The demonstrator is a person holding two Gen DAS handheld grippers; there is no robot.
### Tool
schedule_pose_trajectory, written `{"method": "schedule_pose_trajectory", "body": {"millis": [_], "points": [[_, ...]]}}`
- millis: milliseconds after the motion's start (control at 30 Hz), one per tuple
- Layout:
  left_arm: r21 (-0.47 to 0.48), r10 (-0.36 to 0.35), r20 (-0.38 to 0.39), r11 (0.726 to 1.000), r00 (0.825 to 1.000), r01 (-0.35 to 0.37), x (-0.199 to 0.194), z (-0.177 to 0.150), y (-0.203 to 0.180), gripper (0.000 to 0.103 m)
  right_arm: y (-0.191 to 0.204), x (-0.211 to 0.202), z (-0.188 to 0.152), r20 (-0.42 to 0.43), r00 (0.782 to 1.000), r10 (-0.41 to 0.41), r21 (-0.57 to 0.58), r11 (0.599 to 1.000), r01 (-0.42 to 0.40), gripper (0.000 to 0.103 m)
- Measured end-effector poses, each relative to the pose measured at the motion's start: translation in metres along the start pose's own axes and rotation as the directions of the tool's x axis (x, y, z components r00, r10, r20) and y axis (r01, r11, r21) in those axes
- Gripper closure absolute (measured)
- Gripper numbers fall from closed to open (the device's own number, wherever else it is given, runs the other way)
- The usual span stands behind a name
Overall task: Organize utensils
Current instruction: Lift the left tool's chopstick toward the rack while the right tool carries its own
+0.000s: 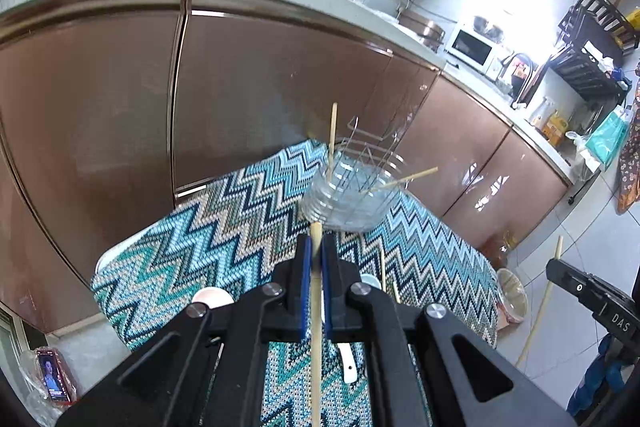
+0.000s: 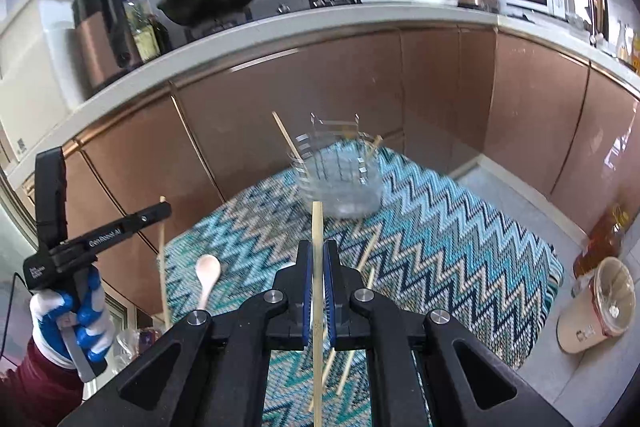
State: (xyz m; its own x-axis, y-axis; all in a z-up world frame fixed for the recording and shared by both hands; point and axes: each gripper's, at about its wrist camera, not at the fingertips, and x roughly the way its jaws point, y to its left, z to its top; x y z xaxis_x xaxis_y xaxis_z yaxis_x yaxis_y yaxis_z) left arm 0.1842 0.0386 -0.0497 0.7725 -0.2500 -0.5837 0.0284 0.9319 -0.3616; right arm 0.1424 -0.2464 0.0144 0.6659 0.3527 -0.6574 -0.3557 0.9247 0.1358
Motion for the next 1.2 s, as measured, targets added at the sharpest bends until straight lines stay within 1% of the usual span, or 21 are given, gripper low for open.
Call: {"method": "schedule_pose_trajectory", "body": {"millis": [333, 600, 700, 867, 967, 1133, 1200], "points": [[-0.003, -0.015, 0.1, 1.0, 0.995, 0.016, -0.021, 0.024, -0.006, 0.098, 0.019, -0.004, 0.028, 0.096, 0.994, 0.055, -0.05, 0.997, -0.05, 0.097], [-0.004, -0.052, 0.175, 0.999, 0.983, 0.053, -0.031, 0.051, -0.01, 0.098, 0.026, 0.0, 0.057, 0.182, 0.979, 0.093, -0.07, 0.994, -0.081, 0.097], [-0.006, -0.071, 0.194, 0.997, 0.978, 0.074, -0.03, 0.061, -0.009, 0.098, 0.025, 0.004, 0.067, 0.22, 0.97, 0.106, -0.067, 0.993, -0.093, 0.097], [-0.01, -0.111, 0.238, 0.993, 0.965, 0.117, -0.025, 0.082, -0.009, 0.098, 0.018, 0.014, 0.086, 0.3, 0.946, 0.125, -0.06, 0.992, -0.112, 0.097], [-0.007, -0.137, 0.269, 0.99, 0.953, 0.144, -0.018, 0.097, -0.012, 0.098, 0.012, 0.025, 0.097, 0.343, 0.929, 0.137, -0.058, 0.99, -0.125, 0.097], [0.008, -0.177, 0.345, 0.983, 0.922, 0.186, -0.002, 0.125, -0.025, 0.099, 0.0, 0.047, 0.118, 0.425, 0.894, 0.141, -0.055, 0.99, -0.13, 0.097], [0.018, -0.179, 0.377, 0.982, 0.909, 0.187, 0.007, 0.137, -0.031, 0.098, -0.005, 0.056, 0.126, 0.459, 0.878, 0.135, -0.058, 0.991, -0.123, 0.097]]}}
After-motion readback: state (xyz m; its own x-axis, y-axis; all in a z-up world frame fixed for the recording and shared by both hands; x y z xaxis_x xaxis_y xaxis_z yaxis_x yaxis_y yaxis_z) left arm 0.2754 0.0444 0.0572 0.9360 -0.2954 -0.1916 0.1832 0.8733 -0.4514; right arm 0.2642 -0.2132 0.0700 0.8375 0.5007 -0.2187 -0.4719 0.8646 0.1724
